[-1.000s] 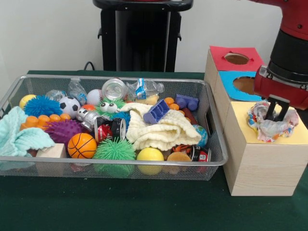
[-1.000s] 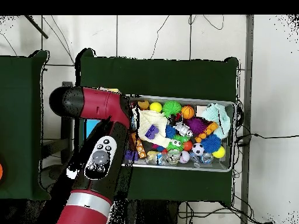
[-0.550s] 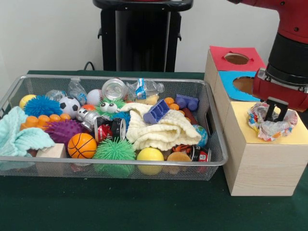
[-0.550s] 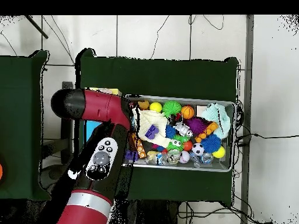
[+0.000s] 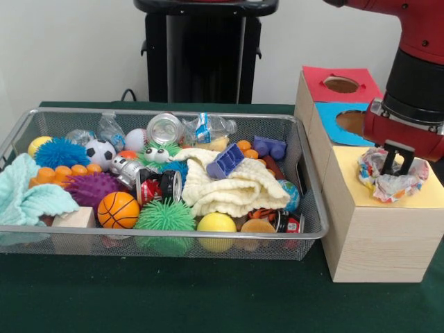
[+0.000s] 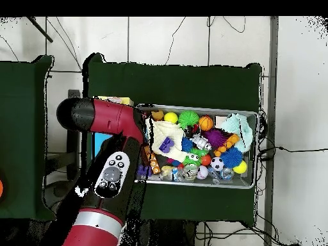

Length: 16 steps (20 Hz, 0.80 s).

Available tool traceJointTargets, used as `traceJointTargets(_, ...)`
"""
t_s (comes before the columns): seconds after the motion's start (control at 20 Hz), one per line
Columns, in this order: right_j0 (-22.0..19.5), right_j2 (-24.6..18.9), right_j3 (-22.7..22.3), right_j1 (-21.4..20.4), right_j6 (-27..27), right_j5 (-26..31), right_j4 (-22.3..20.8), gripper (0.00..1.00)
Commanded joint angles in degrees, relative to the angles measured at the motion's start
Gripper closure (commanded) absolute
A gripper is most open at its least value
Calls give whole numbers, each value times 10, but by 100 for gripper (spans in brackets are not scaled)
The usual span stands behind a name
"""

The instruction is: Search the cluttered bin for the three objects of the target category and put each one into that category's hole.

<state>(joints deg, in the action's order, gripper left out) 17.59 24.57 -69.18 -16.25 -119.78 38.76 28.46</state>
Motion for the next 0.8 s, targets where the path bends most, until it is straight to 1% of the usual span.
traceJointTargets(0.05,-11,-61,-57,74,-121,-34,-4,100)
traceJointTargets(0.25,-13,-63,-52,81,-124,-45,0,100)
traceJointTargets(0.4,-19,-72,-52,85,-117,-54,5,100)
traceJointTargets(0.8,-16,-62,-55,76,-117,-47,6,100)
